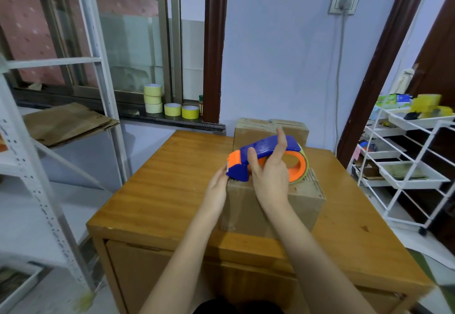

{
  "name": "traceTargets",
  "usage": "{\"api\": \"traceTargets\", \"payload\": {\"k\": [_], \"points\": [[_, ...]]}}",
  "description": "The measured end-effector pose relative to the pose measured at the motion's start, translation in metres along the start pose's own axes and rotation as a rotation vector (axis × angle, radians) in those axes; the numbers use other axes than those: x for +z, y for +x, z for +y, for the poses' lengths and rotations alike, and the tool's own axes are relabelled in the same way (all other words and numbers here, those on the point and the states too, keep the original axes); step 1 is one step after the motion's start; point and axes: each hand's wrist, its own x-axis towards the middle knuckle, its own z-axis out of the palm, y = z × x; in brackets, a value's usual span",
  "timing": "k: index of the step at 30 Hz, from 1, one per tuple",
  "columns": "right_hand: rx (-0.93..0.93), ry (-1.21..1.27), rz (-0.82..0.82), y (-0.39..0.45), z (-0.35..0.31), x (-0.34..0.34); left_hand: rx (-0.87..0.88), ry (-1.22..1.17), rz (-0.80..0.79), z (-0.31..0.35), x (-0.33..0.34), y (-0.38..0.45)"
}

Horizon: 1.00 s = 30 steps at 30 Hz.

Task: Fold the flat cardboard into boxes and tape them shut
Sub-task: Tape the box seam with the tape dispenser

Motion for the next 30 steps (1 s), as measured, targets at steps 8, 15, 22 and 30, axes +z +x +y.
{"api": "traceTargets", "payload": {"k": [8,15,22,30], "points": [[-0.027,0.035,-0.056,0.001,-0.003,-0.004,0.027,-0.030,-0.177,-0.004,0.005,-0.010],[-0.011,0.131,-0.139,0.009,0.000,-0.015,0.159,0.131,-0.194,-0.043,0.000,-0.002],[0.003,0.233,-0.178,0.015,0.008,-0.017,0.280,0.232,-0.186,-0.043,0.000,0.007],[-0.044,0.202,-0.201,0.025,0.016,-0.022,0.400,0.337,-0.144,-0.046,-0.005,0.014]]}}
